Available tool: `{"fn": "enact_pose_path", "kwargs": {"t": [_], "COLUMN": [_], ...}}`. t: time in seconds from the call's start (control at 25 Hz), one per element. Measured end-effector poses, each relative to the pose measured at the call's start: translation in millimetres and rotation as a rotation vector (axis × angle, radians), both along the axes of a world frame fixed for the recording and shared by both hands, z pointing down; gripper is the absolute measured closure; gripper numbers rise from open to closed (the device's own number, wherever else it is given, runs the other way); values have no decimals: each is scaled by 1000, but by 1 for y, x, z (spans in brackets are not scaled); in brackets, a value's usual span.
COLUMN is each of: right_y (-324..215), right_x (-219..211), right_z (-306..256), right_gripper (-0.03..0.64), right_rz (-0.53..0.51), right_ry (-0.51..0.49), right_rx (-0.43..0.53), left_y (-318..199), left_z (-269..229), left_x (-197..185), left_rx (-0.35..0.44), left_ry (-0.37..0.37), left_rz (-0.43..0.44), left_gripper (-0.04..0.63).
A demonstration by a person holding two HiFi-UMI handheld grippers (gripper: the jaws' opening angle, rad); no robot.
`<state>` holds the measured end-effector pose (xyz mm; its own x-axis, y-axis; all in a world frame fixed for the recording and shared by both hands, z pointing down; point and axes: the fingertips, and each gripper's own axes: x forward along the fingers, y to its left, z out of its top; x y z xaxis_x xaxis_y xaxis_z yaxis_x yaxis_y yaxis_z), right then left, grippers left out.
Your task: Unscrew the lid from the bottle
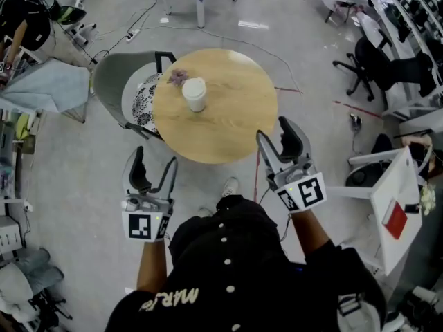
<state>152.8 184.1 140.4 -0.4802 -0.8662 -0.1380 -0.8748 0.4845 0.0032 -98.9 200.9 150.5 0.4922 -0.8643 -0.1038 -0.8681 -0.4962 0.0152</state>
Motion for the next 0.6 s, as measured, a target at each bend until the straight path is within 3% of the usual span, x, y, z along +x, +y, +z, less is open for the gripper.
{"fn": "enact_pose_path", "kwargs": {"t": [0.2,0.36,0.6], "right_y": [-37,-63,-92], "right_x": [17,25,30], "right_z": [2,5,15], "right_gripper": [385,385,385], "right_rz": [-37,-76,-124], "right_ry": [-20,-30,-30], "right_rx": [-10,-28,-37], "left_y": [-26,-47,-62], "left_z": [5,-2,10], "left_x": [16,29,44], "left_rx": [-12,-32,-66], "left_ry": [-44,-7,-19], "left_rz": [-17,-78,-115], "left_gripper": [268,268,268]}}
